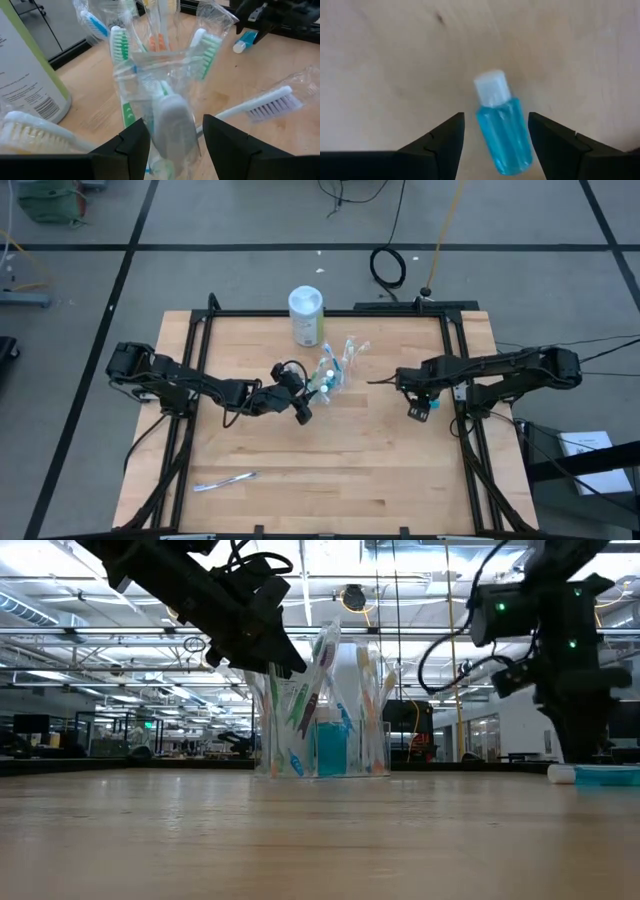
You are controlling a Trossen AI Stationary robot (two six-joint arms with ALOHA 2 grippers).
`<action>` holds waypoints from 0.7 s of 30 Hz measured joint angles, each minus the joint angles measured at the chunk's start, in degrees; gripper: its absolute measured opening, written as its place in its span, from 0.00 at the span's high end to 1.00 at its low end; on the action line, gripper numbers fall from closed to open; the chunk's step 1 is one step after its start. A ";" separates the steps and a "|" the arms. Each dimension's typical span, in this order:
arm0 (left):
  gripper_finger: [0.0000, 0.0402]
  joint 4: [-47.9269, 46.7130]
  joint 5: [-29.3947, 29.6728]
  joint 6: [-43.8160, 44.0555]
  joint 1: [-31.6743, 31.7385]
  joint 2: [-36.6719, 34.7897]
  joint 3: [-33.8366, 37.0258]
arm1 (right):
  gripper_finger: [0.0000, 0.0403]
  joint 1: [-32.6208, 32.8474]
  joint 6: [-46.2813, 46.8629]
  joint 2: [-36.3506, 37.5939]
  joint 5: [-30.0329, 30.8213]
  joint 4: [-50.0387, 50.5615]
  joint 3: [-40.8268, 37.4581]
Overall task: Pick & Place toothbrushing station
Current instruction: Put the blue mouthwash into the transparent organizer
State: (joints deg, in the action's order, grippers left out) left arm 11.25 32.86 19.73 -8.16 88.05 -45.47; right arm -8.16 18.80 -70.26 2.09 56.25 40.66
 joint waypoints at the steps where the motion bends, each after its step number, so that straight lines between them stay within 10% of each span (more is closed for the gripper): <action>1: 0.54 0.00 -0.02 0.00 0.00 0.00 0.00 | 0.47 0.00 -0.22 0.01 0.56 -0.66 -0.74; 21: 0.54 1.00 -0.16 -0.02 -0.22 0.00 -0.02 | 0.48 0.02 -2.96 -5.24 0.75 -6.76 -3.60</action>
State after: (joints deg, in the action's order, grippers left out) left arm 12.25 32.70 19.70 -8.38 88.05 -45.50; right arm -8.14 15.85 -75.50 2.84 49.50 37.06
